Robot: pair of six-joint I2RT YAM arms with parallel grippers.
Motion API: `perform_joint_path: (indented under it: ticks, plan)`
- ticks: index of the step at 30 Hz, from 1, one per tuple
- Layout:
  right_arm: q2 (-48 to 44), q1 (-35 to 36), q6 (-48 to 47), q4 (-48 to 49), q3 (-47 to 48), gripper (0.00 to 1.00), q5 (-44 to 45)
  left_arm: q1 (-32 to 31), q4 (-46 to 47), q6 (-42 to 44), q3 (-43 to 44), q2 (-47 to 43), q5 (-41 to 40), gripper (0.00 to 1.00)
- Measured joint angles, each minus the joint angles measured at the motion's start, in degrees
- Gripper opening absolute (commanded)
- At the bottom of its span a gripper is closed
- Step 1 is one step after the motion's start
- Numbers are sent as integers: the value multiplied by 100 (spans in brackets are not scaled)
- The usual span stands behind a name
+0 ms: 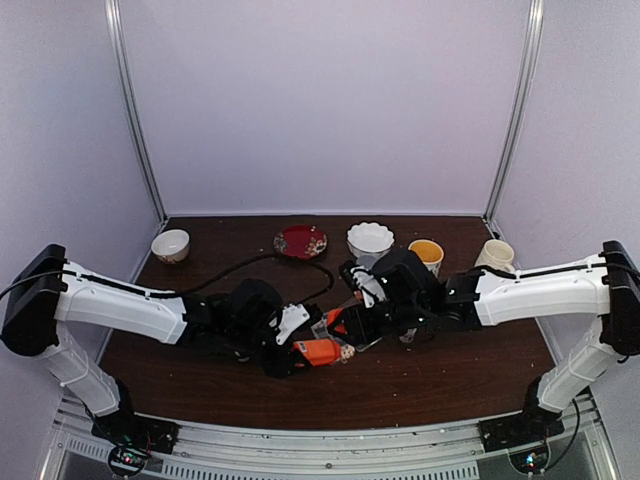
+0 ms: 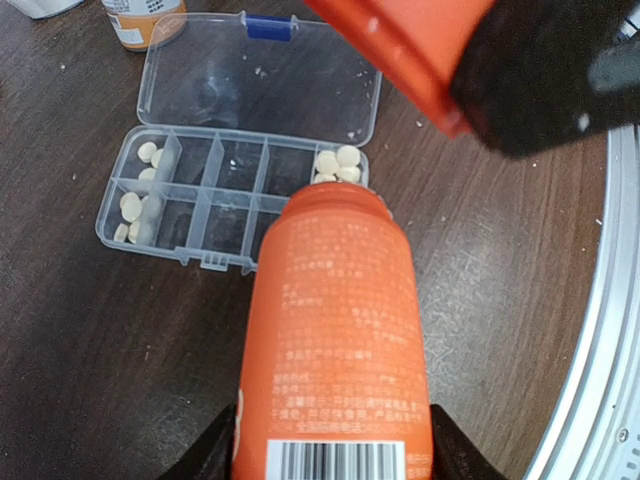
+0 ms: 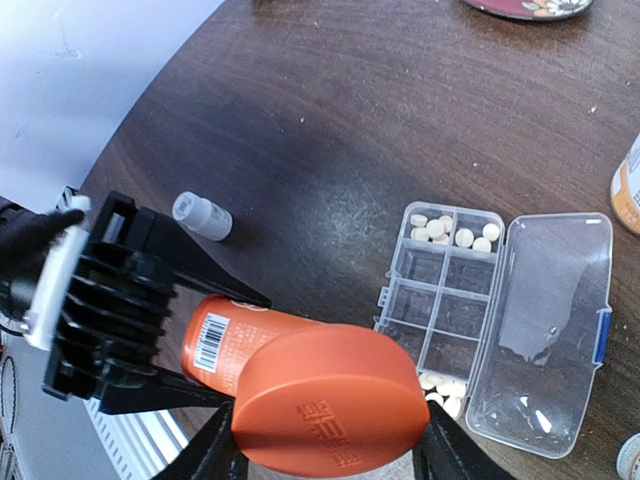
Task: Sort the pills into containers
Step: Pour the pill into the compartment of the pill container, then place the lid of the pill bottle on the pill bottle.
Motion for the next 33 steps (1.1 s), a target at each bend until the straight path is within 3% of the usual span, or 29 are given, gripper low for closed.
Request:
perform_joint_path:
  ticks: [14, 33]
  plan:
    - [90, -4, -4, 7, -173, 0, 2, 0, 673, -83, -426, -90, 48, 0]
    - [-2072, -96, -885, 260, -732, 0, -229, 0, 2618, -214, -1565, -1266, 363, 0]
